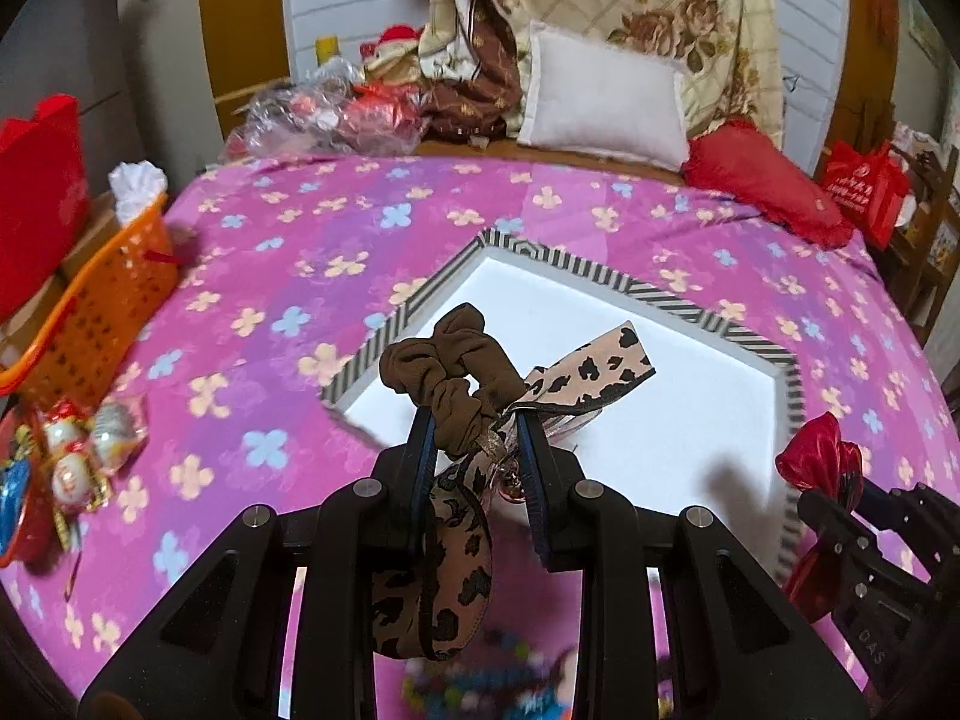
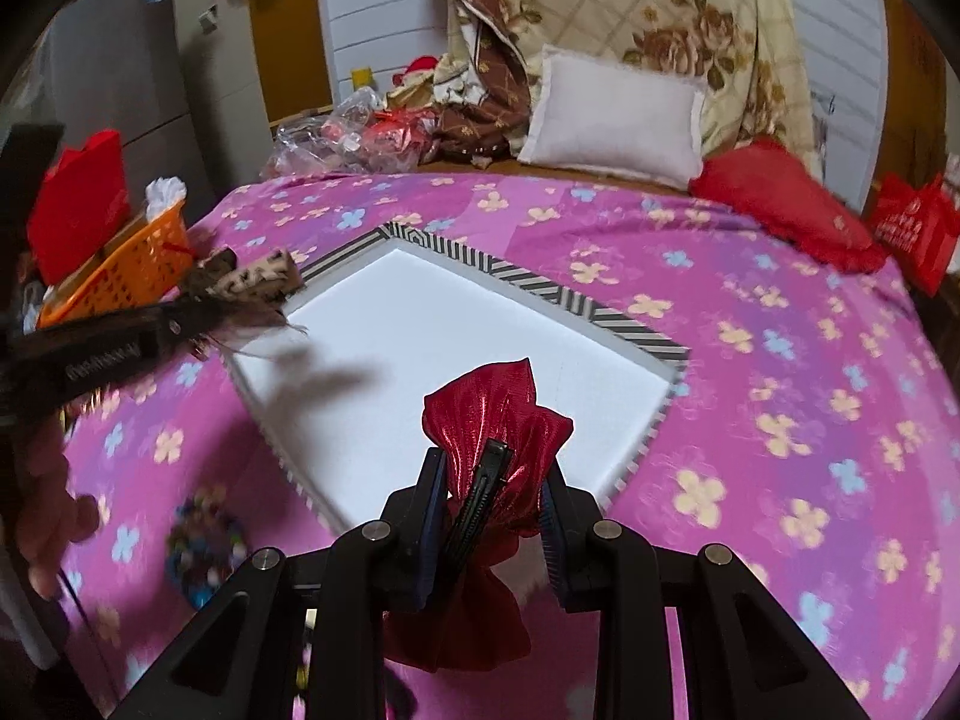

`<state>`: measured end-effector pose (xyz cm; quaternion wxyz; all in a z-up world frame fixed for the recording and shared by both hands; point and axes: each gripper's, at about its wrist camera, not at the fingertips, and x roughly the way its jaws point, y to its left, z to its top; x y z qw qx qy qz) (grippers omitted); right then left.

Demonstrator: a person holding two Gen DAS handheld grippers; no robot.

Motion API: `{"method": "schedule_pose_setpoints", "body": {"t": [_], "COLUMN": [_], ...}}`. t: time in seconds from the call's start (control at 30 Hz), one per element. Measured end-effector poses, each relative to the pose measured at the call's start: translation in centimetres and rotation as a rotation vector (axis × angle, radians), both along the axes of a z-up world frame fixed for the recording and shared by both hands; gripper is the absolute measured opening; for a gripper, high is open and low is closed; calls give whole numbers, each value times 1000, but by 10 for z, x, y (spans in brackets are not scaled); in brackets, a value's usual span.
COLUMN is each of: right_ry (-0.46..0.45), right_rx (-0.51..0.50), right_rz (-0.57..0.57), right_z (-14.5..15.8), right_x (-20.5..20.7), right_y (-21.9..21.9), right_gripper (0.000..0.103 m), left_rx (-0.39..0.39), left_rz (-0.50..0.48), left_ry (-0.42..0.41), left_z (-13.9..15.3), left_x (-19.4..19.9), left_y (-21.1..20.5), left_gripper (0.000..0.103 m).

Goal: Organize jewelry
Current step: 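Carry the leopard scrunchie and red bow over the striped tray, then release the leopard scrunchie with left tool while right tool releases red bow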

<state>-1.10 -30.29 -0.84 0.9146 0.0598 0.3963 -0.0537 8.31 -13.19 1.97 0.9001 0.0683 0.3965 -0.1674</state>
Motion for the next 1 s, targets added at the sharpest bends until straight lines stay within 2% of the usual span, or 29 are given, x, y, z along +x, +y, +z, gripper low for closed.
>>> {"method": "schedule_pose_setpoints", "body": {"t": [0.23,0.37,0.43,0.5,0.63,0.77,0.87,0.9,1.0], "right_ry": [67,103,114,103,64,40,9,-1,-22], "right_rx": [1,5,0,13,13,2,-22,-29,-38], "right_rz": [-11,-9,-15,-15,-14,-4,1,1,10], "right_z": [-36,-54,-58,-57,-39,-20,-7,-4,4], "right_x": [42,50,53,51,39,18,-4,-12,-35], "right_y": [-7,-8,-10,-10,-10,-5,2,5,14], "right_gripper": [27,29,39,60,63,64,71,74,76], "left_rx": [35,54,62,60,23,-45,-101,-98,-73], "left_rz": [24,23,20,15,-14,-2,24,36,52], "left_ry": [120,152,173,174,187,192,198,191,152], "left_z": [-49,-67,-75,-78,-73,-51,-35,-30,-18], "left_x": [43,51,54,55,54,47,38,32,6], "left_y": [-15,-19,-21,-22,-19,1,21,28,45], "left_gripper": [26,28,29,32,52,62,63,64,63]}}
